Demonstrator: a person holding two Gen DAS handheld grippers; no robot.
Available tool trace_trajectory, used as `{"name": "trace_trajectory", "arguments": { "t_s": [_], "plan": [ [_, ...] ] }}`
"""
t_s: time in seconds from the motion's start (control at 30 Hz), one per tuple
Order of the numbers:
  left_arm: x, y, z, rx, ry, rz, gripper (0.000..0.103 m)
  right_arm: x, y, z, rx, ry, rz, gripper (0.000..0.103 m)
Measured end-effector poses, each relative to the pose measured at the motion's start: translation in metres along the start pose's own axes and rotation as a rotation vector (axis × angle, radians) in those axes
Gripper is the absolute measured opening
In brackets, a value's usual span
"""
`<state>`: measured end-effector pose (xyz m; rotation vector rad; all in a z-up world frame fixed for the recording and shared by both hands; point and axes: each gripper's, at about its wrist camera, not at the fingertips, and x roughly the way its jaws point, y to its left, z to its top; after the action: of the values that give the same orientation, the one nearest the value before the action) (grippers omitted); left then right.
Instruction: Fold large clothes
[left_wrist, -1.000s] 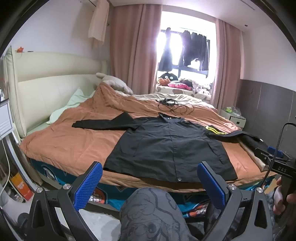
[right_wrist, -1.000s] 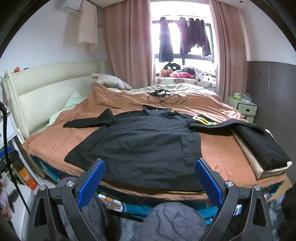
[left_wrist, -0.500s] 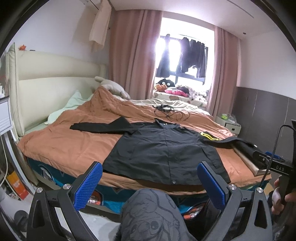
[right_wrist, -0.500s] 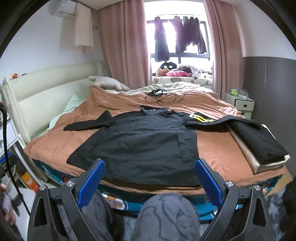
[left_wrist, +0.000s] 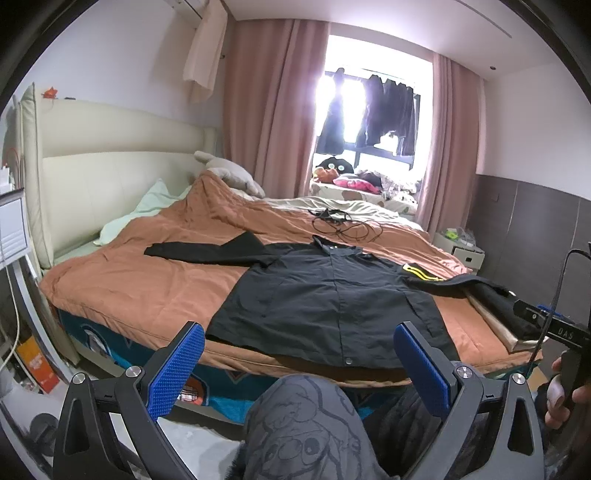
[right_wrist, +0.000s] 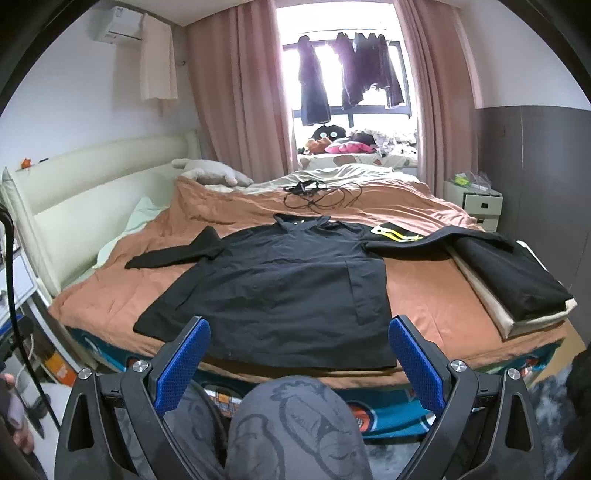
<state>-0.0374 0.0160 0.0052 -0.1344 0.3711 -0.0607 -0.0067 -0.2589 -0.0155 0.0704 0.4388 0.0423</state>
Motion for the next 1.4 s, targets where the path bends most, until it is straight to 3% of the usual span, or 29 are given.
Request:
{"name": "trace_trajectory", "arguments": {
  "t_s": [0.97, 1.2, 1.4],
  "plan": [
    [-0.002, 0.0, 0.003, 0.045, -0.015, -0.025, 0.103, 0.006, 0.005, 0.004, -0.01, 0.012, 0.003, 0.097],
    [0.006, 0.001, 0.006, 0.049, -0.012, -0.019, 0.103, 0.019, 0.013, 0.008, -0.028, 0.011, 0.003, 0.097],
    [0.022, 0.009, 0.006, 0.039, -0.01, -0.008, 0.103, 0.051, 0.02, 0.008, 0.016, 0.062, 0.056, 0.097]
  ]
}}
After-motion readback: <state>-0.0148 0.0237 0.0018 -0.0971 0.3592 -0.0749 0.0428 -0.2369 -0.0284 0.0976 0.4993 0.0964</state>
